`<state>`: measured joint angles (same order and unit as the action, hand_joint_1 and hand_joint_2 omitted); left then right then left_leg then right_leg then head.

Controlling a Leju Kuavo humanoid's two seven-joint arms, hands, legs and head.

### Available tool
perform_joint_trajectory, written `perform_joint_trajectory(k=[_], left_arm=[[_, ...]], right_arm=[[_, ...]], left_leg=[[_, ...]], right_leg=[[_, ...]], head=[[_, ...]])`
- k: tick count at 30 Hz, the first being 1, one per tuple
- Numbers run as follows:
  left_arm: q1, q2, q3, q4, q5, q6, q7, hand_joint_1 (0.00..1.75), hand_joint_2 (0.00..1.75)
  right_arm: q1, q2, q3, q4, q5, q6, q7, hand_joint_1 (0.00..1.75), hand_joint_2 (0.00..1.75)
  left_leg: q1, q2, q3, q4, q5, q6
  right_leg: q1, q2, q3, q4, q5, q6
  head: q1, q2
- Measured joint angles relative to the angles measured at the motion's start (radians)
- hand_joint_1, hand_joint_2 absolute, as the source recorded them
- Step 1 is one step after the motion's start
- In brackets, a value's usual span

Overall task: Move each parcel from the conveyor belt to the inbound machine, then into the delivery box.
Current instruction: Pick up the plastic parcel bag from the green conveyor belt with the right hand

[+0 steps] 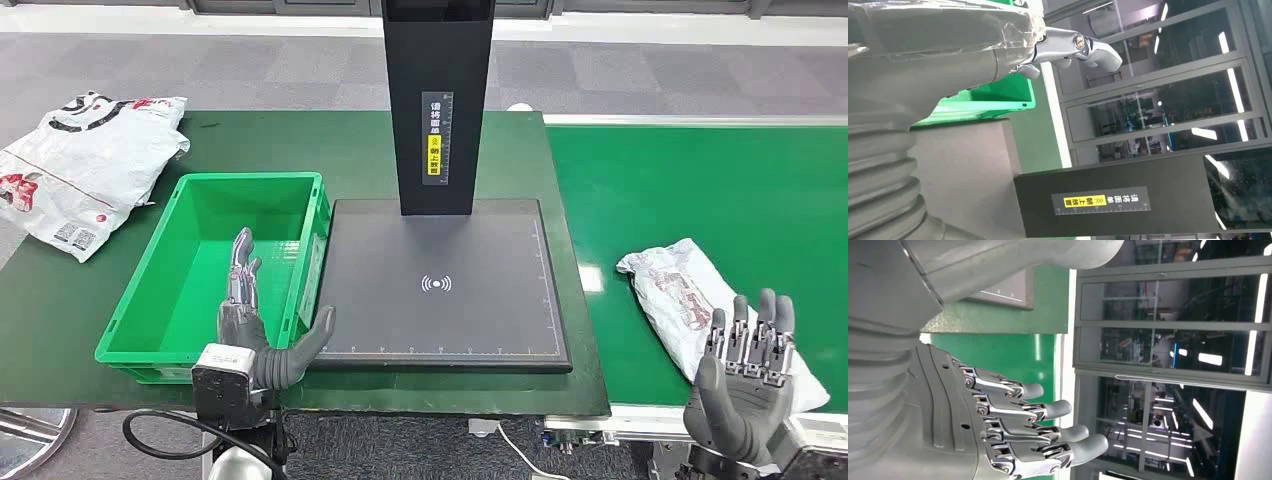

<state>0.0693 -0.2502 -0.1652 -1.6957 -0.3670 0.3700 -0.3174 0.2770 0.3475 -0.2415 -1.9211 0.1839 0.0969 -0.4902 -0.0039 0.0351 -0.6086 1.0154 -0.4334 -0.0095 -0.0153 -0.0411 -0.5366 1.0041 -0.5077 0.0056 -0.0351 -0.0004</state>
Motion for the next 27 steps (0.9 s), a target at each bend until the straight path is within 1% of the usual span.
perform_joint_trajectory(k=[3, 7, 14, 17, 19, 20, 21, 23, 24, 27], left_arm=[[0.000, 0.000, 0.000, 0.000, 0.000, 0.000, 0.000, 0.00, 1.75], [0.000, 0.000, 0.000, 0.000, 0.002, -0.001, -0.002, 0.00, 0.00], [0.000, 0.000, -0.004, 0.000, -0.004, -0.017, 0.002, 0.00, 0.00], [-0.002, 0.001, -0.013, 0.003, -0.051, -0.018, 0.039, 0.00, 0.00], [-0.008, 0.001, -0.016, 0.015, -0.078, -0.031, 0.105, 0.00, 0.00], [-0.011, 0.001, -0.017, 0.025, -0.081, -0.037, 0.130, 0.00, 0.00], [-0.015, 0.001, -0.017, 0.035, -0.080, -0.037, 0.136, 0.00, 0.00], [-0.020, 0.000, -0.017, 0.050, -0.069, -0.024, 0.088, 0.00, 0.00], [-0.023, 0.000, -0.017, 0.054, -0.060, -0.017, 0.058, 0.00, 0.00], [-0.028, 0.000, -0.017, 0.056, -0.031, -0.004, 0.006, 0.00, 0.00]], right_arm=[[0.000, 0.000, 0.000, 0.000, 0.000, 0.000, 0.000, 0.00, 1.75], [0.000, 0.000, 0.000, 0.000, 0.000, 0.001, 0.000, 0.00, 1.75], [0.000, 0.000, 0.000, 0.000, 0.016, 0.006, -0.001, 0.00, 1.75], [0.001, 0.000, 0.000, 0.000, 0.048, -0.028, -0.004, 0.00, 1.75], [0.001, 0.001, 0.000, 0.000, 0.122, -0.102, 0.004, 0.00, 1.75], [0.001, 0.001, 0.002, 0.000, 0.181, -0.151, 0.017, 0.00, 1.75], [0.001, 0.002, 0.005, 0.000, 0.247, -0.202, 0.034, 0.00, 1.75], [0.000, 0.001, 0.018, 0.001, 0.378, -0.283, 0.079, 0.00, 1.75], [0.000, 0.001, 0.025, 0.003, 0.427, -0.307, 0.098, 0.00, 1.75], [-0.004, 0.000, 0.042, 0.011, 0.532, -0.344, 0.155, 0.00, 1.75]], left_leg=[[0.000, 0.000, 0.000, 0.000, 0.000, 0.000], [0.000, 0.000, 0.000, 0.000, 0.000, 0.000], [0.000, 0.000, 0.000, 0.000, 0.000, 0.000], [0.000, 0.000, 0.000, 0.000, 0.000, 0.000], [0.000, 0.000, 0.000, 0.000, 0.000, 0.000], [0.000, 0.000, 0.000, 0.000, 0.000, 0.000], [0.000, 0.000, 0.000, 0.000, 0.000, 0.000], [0.000, 0.001, 0.000, 0.000, 0.000, 0.000], [0.000, 0.001, 0.000, 0.000, 0.000, 0.000], [0.000, 0.000, 0.000, 0.000, 0.000, 0.000]], right_leg=[[0.000, 0.000, 0.000, 0.000, 0.000, 0.000], [0.000, 0.000, 0.000, 0.000, 0.000, 0.000], [0.000, 0.000, 0.000, 0.000, 0.000, 0.000], [0.000, 0.000, 0.000, 0.000, 0.000, 0.000], [0.000, 0.000, 0.000, 0.000, 0.000, 0.000], [0.000, 0.000, 0.000, 0.000, 0.000, 0.000], [0.000, 0.000, 0.000, 0.000, 0.000, 0.000], [0.000, 0.001, 0.000, 0.000, 0.000, 0.000], [0.000, 0.001, 0.000, 0.000, 0.000, 0.000], [0.000, 0.000, 0.001, 0.000, 0.000, 0.000]], head=[[0.000, 0.000], [0.000, 0.000], [0.000, 0.000], [0.000, 0.000], [0.000, 0.000], [0.000, 0.000], [0.000, 0.000], [0.000, 0.000], [0.000, 0.000], [0.000, 0.000]])
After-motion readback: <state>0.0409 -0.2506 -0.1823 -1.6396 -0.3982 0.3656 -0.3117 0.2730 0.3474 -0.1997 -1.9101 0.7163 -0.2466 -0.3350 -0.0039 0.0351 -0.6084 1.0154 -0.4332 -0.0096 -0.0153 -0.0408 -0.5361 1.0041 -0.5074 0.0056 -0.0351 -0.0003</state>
